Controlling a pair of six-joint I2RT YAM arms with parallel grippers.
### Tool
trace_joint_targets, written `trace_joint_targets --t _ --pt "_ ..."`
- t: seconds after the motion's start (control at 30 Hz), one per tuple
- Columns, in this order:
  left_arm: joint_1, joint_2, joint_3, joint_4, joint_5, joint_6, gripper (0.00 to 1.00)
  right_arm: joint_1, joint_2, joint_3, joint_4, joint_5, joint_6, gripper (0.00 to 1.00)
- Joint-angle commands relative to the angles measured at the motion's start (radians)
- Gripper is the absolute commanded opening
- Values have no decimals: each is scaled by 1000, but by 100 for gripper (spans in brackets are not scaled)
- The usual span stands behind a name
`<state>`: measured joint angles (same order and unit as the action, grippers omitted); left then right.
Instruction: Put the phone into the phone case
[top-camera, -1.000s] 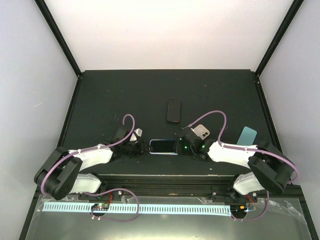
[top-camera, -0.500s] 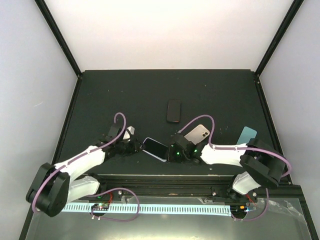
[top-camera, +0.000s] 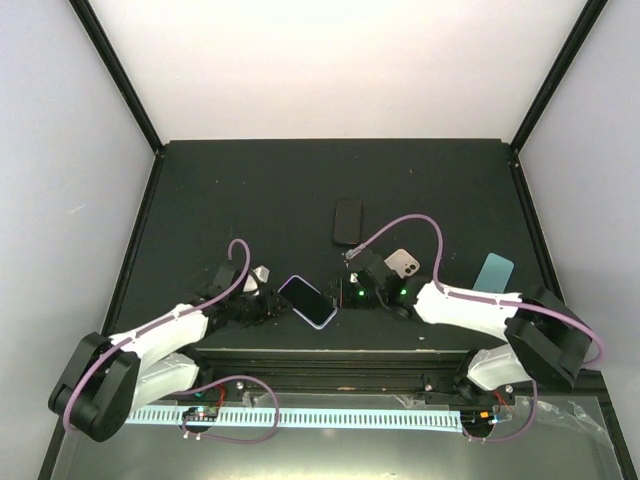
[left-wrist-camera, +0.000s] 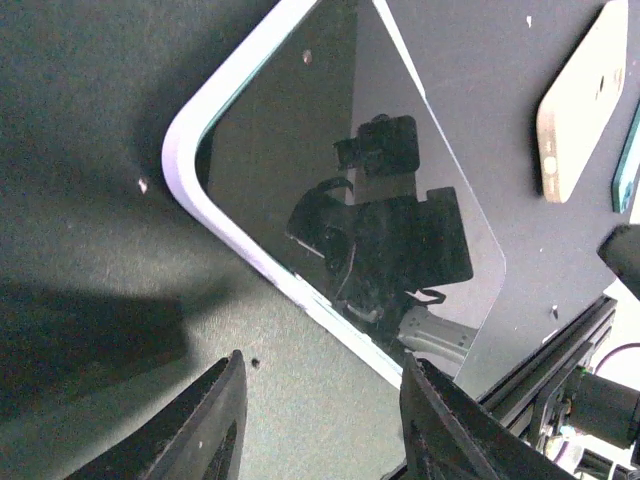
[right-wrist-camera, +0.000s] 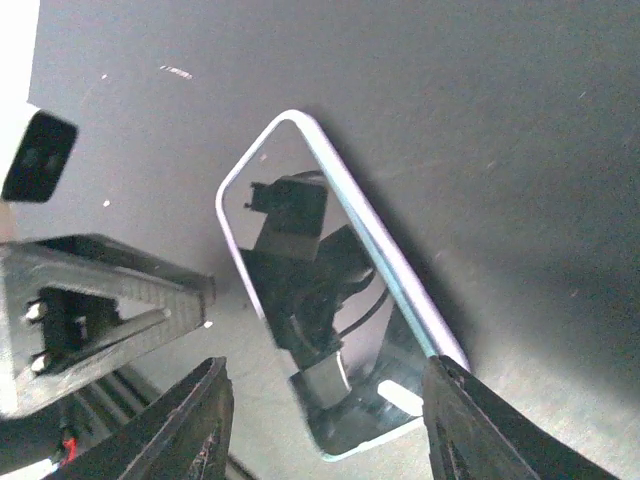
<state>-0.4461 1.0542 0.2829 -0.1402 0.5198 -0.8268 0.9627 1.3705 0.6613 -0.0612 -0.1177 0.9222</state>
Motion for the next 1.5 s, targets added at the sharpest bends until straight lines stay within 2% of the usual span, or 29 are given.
trace_joint_targets --t 0.0,0.23,0.47,0.57,0.73,0.87,1.03,1.27,1.47 --pt "4 46 19 93 -2 -5 43 -69 85 38 28 -69 -116 53" --pt "7 139 71 73 -76 62 35 -95 216 106 74 -166 -159 54" --pt "35 220 133 80 -115 123 26 -94 312 105 145 -245 -111 54" --pt "64 281 181 60 -113 150 25 -95 326 92 166 -248 -93 54" --pt "84 260 212 14 -122 175 26 -94 332 89 178 -269 -94 54" --pt "83 206 154 27 -68 146 31 -95 360 92 209 -286 -74 54" --pt "81 153 35 120 16 67 34 -94 403 98 274 -314 -41 54" --pt "81 152 -16 149 20 53 35 -95 435 127 364 -395 23 54" --pt "81 129 -18 110 -12 64 26 -95 464 114 514 -451 134 54"
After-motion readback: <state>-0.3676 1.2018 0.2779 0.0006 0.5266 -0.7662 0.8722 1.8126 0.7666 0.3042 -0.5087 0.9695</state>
